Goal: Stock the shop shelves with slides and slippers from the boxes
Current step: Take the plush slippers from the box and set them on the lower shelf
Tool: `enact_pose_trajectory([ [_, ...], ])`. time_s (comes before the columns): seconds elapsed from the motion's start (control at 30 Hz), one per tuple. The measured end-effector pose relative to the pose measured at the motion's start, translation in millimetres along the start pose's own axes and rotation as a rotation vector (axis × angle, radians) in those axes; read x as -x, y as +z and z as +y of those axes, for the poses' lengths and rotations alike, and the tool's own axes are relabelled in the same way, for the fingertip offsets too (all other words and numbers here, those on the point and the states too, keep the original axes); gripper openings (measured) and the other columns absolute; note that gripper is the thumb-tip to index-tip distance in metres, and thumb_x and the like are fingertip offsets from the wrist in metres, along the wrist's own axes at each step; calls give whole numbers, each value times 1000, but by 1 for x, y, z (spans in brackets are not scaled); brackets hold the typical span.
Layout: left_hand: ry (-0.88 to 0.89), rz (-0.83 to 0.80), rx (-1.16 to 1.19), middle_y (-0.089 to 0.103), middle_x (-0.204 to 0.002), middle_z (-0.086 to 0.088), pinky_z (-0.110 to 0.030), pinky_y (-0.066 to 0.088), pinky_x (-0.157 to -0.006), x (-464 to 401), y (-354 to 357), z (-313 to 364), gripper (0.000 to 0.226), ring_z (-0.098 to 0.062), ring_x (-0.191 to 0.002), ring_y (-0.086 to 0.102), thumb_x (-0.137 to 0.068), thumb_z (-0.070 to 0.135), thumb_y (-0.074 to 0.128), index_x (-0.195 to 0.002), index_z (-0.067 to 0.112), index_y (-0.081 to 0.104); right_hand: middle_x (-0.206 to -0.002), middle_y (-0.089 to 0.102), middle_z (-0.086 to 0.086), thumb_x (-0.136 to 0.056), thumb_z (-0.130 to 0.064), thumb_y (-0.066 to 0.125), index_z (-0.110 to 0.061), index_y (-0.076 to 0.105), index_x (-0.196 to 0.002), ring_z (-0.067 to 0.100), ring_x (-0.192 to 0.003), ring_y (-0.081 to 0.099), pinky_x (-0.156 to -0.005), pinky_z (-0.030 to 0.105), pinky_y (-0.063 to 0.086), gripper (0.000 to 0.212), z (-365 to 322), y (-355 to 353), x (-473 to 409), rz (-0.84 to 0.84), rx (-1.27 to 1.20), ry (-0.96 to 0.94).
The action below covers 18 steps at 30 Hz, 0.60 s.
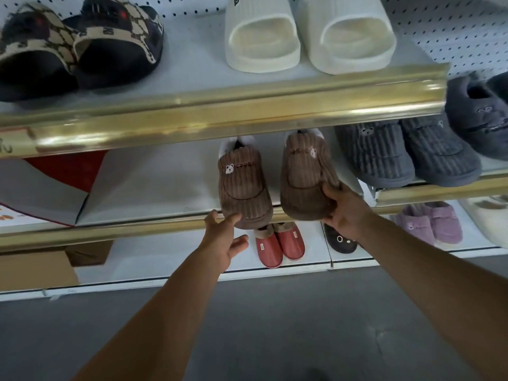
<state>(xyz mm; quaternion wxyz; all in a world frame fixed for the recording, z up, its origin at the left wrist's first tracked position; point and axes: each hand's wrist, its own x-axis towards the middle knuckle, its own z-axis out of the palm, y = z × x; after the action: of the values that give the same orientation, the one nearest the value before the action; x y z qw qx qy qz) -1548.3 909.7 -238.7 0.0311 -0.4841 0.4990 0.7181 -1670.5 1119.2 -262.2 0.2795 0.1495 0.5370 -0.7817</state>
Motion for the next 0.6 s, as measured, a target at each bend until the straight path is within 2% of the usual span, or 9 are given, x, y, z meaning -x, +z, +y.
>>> enact_pose_trajectory([
  [0.03, -2, -5, 23, 43, -141, -14, -46, 55, -90, -5, 3, 1, 67, -38, -103, 65, -95, 16, 61, -148, 32, 24, -127, 61, 3, -89, -16, 63, -21, 50, -134, 27, -105, 62, -67, 41, 55, 46, -5, 9, -10, 21, 15, -10],
  [0.1, 9, -10, 81, 45, -142, -17, -46, 55, -91, -13, 7, 1, 67, -37, -106, 63, -94, 10, 61, -148, 30, 26, -124, 59, 2, -91, -17, 63, -20, 49, -133, 26, -104, 60, -69, 43, 55, 45, -9, 24, -26, 62, 79, -32],
  [0.2, 95, 58, 131, 50, -139, -14, -42, 55, -91, -21, 14, 0, 58, -33, -110, 61, -92, -4, 58, -139, 23, 40, -123, 55, 4, -86, -15, 66, -17, 47, -137, 27, -112, 55, -95, 47, 50, 55, -7, 35, -47, 300, 414, -166],
  [0.27, 160, 115, 171, 53, -135, -12, -38, 53, -92, -23, 18, 2, 55, -33, -112, 60, -90, -12, 56, -134, 20, 47, -125, 54, 9, -79, -21, 63, -22, 49, -135, 32, -112, 54, -100, 47, 47, 57, -8, 37, -54, 391, 568, -179],
  [0.33, 196, 152, 171, 55, -130, -11, -38, 53, -94, -26, 20, 5, 56, -33, -114, 59, -89, -15, 55, -133, 19, 50, -121, 57, 12, -75, -19, 59, -24, 52, -130, 35, -110, 56, -99, 46, 48, 55, -8, 37, -61, 375, 578, -154],
  [0.4, 213, 174, 115, 56, -127, -12, -36, 54, -91, -30, 21, 8, 56, -30, -104, 61, -89, -15, 54, -132, 21, 52, -118, 60, 12, -76, -11, 58, -18, 54, -130, 33, -112, 56, -98, 43, 48, 54, -9, 36, -64, 284, 662, -133],
  [0.47, 209, 164, 50, 56, -124, -11, -33, 52, -90, -31, 22, 9, 54, -26, -97, 61, -90, -11, 55, -133, 20, 51, -127, 57, 14, -76, -10, 58, -16, 49, -136, 37, -120, 51, -103, 45, 45, 61, -15, 41, -49, 233, 798, -114],
  [0.53, 181, 158, -14, 56, -130, -10, -36, 53, -94, -27, 22, 10, 48, -29, -111, 59, -92, -4, 56, -134, 19, 53, -138, 49, 15, -84, -7, 56, -13, 42, -142, 36, -127, 45, -107, 43, 39, 61, -16, 41, -35, 244, 875, -109],
  [0.6, 140, 166, -29, 57, -128, -9, -38, 54, -93, -17, 20, 11, 39, -30, -118, 56, -94, 2, 56, -129, 18, 57, -136, 50, 11, -87, -8, 55, -16, 41, -143, 27, -111, 55, -93, 32, 46, 58, -12, 39, -14, 269, 811, -99],
])
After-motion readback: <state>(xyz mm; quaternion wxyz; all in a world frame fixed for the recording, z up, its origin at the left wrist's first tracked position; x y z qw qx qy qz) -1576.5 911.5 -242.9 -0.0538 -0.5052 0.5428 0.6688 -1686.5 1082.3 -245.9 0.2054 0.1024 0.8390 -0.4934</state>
